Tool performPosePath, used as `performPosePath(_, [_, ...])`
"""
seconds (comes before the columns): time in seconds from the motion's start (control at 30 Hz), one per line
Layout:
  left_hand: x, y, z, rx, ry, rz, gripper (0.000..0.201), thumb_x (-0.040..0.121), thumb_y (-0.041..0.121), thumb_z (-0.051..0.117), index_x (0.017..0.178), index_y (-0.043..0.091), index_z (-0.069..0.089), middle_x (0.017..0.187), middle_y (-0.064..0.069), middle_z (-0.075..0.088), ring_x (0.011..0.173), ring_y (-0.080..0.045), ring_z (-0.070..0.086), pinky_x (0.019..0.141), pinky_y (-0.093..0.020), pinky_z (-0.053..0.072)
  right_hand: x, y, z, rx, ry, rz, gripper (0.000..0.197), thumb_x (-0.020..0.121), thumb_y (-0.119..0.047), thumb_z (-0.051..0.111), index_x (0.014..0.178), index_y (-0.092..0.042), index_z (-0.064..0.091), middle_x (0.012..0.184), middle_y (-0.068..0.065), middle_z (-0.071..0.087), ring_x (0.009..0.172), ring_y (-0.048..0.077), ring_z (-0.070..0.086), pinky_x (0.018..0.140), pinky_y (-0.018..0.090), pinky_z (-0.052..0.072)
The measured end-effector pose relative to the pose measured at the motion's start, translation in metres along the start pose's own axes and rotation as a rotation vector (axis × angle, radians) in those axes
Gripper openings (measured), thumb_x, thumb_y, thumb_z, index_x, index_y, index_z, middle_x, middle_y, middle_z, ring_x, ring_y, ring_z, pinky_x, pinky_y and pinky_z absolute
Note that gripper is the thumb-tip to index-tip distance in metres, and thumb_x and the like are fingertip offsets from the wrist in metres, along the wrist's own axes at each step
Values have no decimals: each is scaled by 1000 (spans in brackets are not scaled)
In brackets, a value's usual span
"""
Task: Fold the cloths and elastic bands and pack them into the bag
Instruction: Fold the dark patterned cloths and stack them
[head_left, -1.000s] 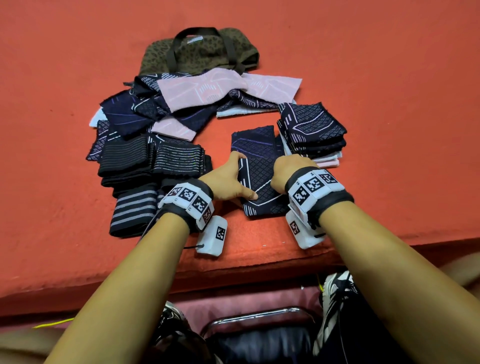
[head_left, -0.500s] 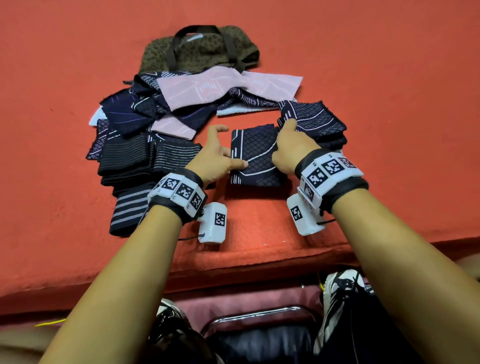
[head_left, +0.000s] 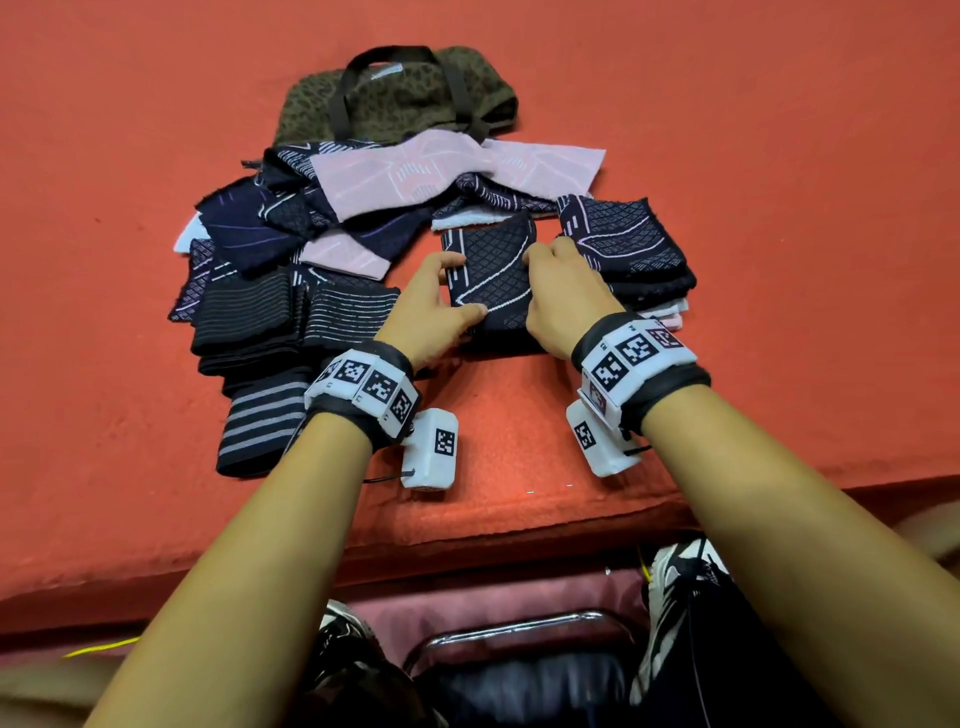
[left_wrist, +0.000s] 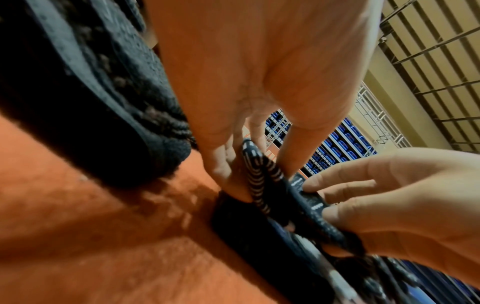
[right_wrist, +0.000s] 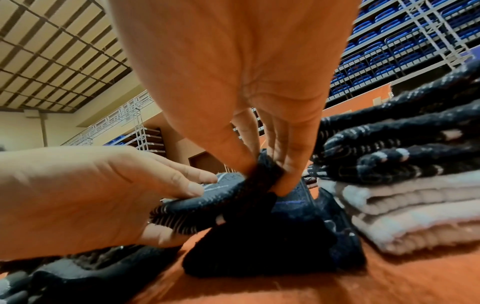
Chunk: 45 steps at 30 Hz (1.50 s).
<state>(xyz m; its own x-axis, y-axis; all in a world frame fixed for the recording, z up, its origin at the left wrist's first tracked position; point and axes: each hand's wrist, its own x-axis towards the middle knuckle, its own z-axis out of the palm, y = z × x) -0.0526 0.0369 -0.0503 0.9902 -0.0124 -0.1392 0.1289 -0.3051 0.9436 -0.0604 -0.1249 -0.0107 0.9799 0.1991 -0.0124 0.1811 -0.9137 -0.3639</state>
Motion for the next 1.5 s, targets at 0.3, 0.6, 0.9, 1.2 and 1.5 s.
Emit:
performPosePath(0.3, [4,-9,6,123,1,-21,61,87,6,70,141,17,44,117,0,58,74,-13,66,54,-24,51,-5,5,5,-83,-62,89,34,86,-3,56,118,3,48,130,19,39,103,44,58,83,46,46])
performPosePath(0.6, [9,-6,7,236,-14,7,69,84,16,72,147,14,42,123,-6,62,98,-25,70,94,-48,54,-7,4,13,-169,-27,-51,33,87,-13,53,118,-5,58,130,13,46,118,35,46,87,43,46])
performPosePath(0.9, [9,-1,2,459,-67,47,57,90,17,67,144,15,48,110,-6,58,102,-24,60,101,-38,48,0,8,-2,-217,207,-116,43,79,-12,58,121,-8,58,139,14,43,129,33,36,103,42,34])
performPosePath(1.2, [7,-2,7,537,-135,42,59,80,43,60,135,23,53,127,-5,58,114,-25,60,104,-42,47,0,17,15,-297,66,112,54,81,-17,62,129,1,50,153,19,27,137,37,30,111,46,27])
performPosePath(1.5, [7,4,9,550,-115,1,57,91,28,63,144,15,46,133,-13,48,121,-25,51,111,-31,36,2,17,-4,-296,146,127,28,84,-11,58,110,-2,63,130,17,45,118,38,43,98,45,37])
